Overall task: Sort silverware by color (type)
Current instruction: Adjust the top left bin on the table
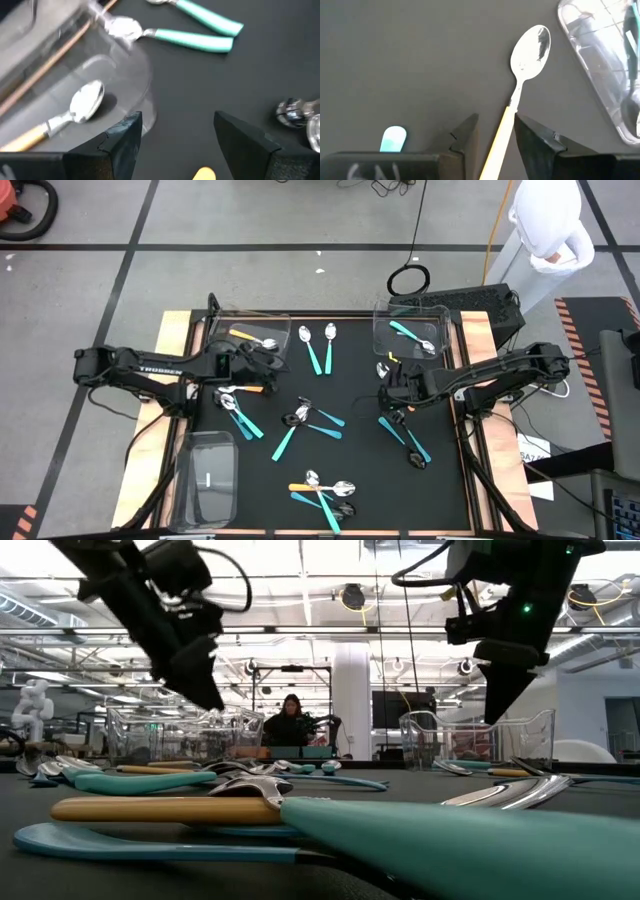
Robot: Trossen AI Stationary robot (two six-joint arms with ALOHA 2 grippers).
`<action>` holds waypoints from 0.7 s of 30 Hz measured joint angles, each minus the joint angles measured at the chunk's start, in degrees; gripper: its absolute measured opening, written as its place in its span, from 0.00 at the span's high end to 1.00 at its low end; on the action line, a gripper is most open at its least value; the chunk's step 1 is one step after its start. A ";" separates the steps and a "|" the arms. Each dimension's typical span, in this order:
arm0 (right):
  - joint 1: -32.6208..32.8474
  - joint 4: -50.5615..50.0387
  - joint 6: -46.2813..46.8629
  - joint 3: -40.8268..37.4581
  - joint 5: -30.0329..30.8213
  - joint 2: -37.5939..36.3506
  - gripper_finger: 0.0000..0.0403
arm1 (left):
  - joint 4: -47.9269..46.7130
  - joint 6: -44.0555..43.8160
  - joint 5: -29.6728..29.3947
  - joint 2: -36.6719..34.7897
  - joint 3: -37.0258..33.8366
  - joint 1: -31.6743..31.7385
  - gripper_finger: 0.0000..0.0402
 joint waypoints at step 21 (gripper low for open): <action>-2.80 6.16 -2.01 -3.62 -0.22 -0.07 0.71 | 6.32 -1.78 -1.89 1.74 -3.22 13.10 0.38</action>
